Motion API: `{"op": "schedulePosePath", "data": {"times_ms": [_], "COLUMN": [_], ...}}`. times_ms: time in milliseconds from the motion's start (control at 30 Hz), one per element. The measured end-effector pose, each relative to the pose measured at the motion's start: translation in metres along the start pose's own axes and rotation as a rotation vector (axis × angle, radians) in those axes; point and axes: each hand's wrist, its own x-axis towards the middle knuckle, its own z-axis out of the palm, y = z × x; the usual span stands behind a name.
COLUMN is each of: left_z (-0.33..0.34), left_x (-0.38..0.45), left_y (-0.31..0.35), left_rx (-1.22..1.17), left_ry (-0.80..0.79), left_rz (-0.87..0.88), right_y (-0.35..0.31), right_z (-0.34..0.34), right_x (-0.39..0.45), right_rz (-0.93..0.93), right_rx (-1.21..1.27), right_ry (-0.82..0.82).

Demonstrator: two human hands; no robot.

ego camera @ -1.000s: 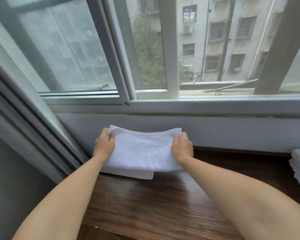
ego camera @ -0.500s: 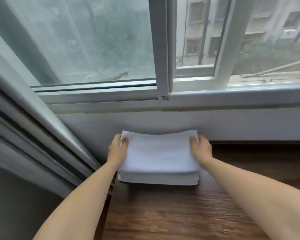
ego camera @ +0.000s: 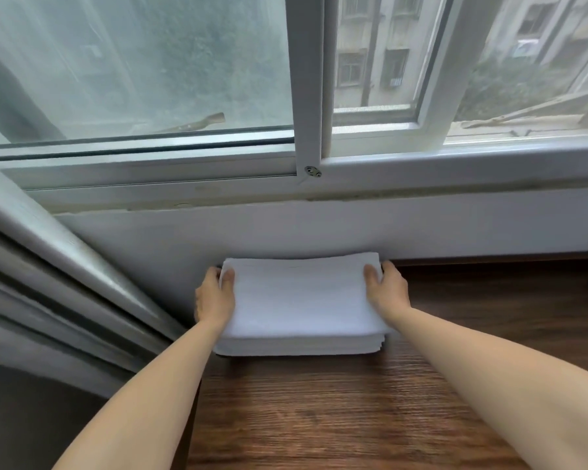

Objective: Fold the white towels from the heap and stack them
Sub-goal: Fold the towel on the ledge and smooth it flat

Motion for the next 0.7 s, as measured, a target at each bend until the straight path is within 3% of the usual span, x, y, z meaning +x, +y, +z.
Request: {"op": "schedulePosePath", "data": {"times_ms": [100, 167, 267, 333, 367, 433, 500, 567, 700], "left_z": [0.006, 0.011, 0.026, 0.042, 0.051, 0.06, 0.061, 0.057, 0.046], "left_x": [-0.002, -0.003, -0.009, -0.021, -0.029, -0.04, -0.037, -0.027, -0.013], "left_y": [0.002, 0.005, 0.014, 0.027, 0.032, 0.036, 0.027, 0.013, -0.003], "left_rx": [0.129, 0.314, 0.49, 0.496, 0.522, 0.623, 0.712, 0.764, 0.803], "left_ry": [0.058, 0.157, 0.239, 0.082, -0.046, -0.246, -0.323, -0.325, -0.261], "left_rz": [-0.052, 0.027, 0.518, 0.854, 0.932, 0.897, 0.725, 0.603, 0.538], "right_y": [-0.002, -0.007, -0.019, -0.025, -0.028, -0.029, -0.019, -0.006, 0.009], "right_z": [0.004, 0.007, 0.025, 0.05, 0.062, 0.078, 0.083, 0.08, 0.062], "right_x": [0.0, -0.005, -0.018, -0.029, -0.035, -0.04, -0.035, -0.027, -0.015], "right_rz": [0.026, -0.089, -0.564, -0.806, -0.827, -0.745, -0.671, -0.649, -0.576], "right_rx": [-0.083, -0.36, -0.713, -0.781, -0.803, -0.827, -0.876, -0.897, -0.89], "right_ry": [0.019, 0.146, 0.217, 0.106, 0.021, -0.129, -0.203, -0.226, -0.145]}}
